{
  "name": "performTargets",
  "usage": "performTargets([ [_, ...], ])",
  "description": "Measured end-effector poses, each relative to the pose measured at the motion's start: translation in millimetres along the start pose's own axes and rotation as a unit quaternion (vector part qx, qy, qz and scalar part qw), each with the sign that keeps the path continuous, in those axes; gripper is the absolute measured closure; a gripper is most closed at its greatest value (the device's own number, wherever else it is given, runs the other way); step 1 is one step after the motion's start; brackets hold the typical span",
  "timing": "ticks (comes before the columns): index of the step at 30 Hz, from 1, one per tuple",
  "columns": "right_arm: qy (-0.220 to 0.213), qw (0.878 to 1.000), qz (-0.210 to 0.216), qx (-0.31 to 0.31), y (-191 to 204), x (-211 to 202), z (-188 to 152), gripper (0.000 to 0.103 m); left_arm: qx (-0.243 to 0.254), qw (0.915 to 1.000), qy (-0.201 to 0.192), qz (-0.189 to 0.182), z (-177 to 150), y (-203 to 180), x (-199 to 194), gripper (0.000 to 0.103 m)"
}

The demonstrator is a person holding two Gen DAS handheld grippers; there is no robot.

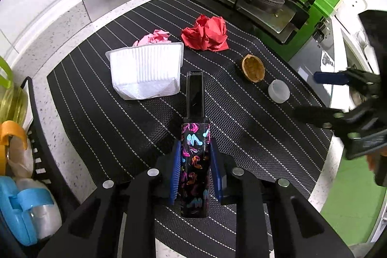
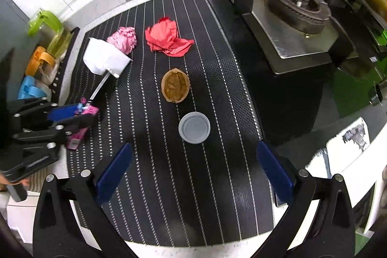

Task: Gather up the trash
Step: 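Grasp the colorful patterned bottle with the left gripper, then grasp the clear round lid with the right gripper while the left holds the bottle, then carry the patterned bottle and clear lid over the pink wastebasket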

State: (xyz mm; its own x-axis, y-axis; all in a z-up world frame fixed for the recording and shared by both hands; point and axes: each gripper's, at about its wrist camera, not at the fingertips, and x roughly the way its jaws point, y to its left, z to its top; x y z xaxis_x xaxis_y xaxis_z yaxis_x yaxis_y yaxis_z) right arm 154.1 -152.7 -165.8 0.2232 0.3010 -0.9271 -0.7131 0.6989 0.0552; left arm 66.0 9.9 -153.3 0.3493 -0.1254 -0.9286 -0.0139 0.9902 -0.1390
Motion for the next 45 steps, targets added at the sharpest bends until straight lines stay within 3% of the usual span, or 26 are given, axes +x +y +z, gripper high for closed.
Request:
performTargets([
  [3, 0.000, 1.000, -0.002, -0.008, 1, 9, 2, 0.006, -0.007, 1.0000, -0.003, -0.001, 0, 1, -3, 0.080],
  [4, 0.000, 1.000, -0.002, -0.013, 2, 12, 3, 0.011, -0.010, 0.9999, -0.003, -0.001, 0, 2, -3, 0.080],
  [6, 0.009, 1.000, -0.007, -0.020, 3, 18, 4, 0.031, -0.014, 0.9999, -0.004, -0.001, 0, 2, -3, 0.080],
  [13, 0.011, 0.999, -0.017, -0.041, 6, 26, 4, 0.052, -0.018, 0.9998, -0.005, -0.003, -2, 1, -4, 0.080],
  [15, 0.009, 0.999, -0.023, -0.048, 6, 25, 5, 0.071, -0.018, 0.9998, -0.004, -0.002, -2, 1, -4, 0.080],
  [20, 0.001, 0.999, -0.022, -0.041, 5, 13, 2, 0.072, -0.012, 0.9999, -0.007, -0.005, -2, -4, -10, 0.080],
  [25, -0.030, 0.999, -0.019, -0.009, 6, -29, -11, 0.072, 0.013, 0.9997, -0.019, -0.011, -2, -17, -31, 0.080],
  [31, -0.080, 0.995, -0.033, 0.055, 7, -91, -54, 0.072, 0.085, 0.9948, -0.042, -0.036, -4, -49, -61, 0.080],
  [36, -0.123, 0.981, -0.068, 0.133, -7, -146, -119, 0.071, 0.162, 0.9823, -0.060, -0.073, -5, -97, -78, 0.080],
  [45, -0.153, 0.940, -0.144, 0.268, -56, -214, -260, 0.071, 0.287, 0.9432, -0.061, -0.156, -33, -229, -88, 0.080],
])
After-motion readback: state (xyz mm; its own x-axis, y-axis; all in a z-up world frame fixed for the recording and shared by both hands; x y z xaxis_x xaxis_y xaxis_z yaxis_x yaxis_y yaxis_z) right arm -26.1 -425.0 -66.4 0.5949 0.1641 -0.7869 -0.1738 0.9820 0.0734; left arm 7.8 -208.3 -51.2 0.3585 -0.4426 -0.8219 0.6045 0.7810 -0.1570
